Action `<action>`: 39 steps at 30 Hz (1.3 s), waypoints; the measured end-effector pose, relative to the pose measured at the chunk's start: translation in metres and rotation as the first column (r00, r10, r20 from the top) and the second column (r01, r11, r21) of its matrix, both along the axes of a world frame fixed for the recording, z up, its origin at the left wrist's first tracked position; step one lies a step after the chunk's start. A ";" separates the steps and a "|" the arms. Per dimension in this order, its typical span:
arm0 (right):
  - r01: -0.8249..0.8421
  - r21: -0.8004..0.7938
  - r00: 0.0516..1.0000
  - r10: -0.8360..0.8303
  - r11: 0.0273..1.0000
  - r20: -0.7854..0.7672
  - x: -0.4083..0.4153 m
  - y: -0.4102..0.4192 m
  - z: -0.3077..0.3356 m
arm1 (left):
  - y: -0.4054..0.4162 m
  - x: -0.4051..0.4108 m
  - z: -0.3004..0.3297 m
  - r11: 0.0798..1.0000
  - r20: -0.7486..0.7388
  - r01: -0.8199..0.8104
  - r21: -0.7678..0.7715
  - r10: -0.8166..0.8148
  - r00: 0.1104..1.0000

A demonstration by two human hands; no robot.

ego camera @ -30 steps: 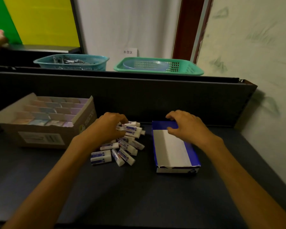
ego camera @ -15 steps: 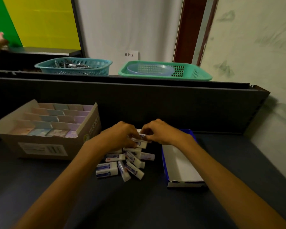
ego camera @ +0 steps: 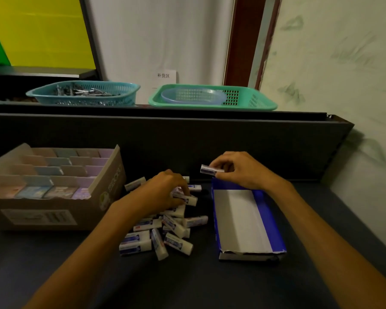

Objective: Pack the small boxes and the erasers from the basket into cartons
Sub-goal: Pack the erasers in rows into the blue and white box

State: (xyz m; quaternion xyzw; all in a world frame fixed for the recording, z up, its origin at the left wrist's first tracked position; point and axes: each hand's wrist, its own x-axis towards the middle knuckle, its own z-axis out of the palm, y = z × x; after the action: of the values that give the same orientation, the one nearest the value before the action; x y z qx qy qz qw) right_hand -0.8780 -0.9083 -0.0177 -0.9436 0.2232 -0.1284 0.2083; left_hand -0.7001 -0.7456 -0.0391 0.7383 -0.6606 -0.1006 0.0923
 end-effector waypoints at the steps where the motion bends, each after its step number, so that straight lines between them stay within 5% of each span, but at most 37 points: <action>1: 0.007 0.014 1.000 -0.007 1.000 0.010 -0.006 -0.003 0.000 | -0.001 -0.001 0.001 1.000 -0.006 -0.003 0.004 0.003 1.000; 5: 0.041 0.064 0.999 -0.043 0.997 0.021 -0.025 -0.012 -0.003 | -0.004 -0.006 0.007 1.000 -0.014 0.014 0.001 -0.014 1.000; 15: 0.077 0.253 0.989 -0.107 0.964 0.106 -0.059 -0.026 -0.012 | -0.025 -0.017 0.021 0.975 -0.308 -0.030 -0.221 -0.041 0.950; 39: -0.003 0.501 0.950 -0.154 0.866 0.273 -0.087 -0.030 -0.025 | -0.057 -0.055 0.006 0.970 -0.701 -0.084 -0.229 -0.105 0.705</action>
State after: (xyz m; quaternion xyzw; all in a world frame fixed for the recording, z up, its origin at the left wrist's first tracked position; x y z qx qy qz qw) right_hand -0.9646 -0.9385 -0.0423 -0.8178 0.2510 -0.2184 0.4696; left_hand -0.7552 -0.8026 -0.0327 0.6218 -0.5857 -0.2948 0.4283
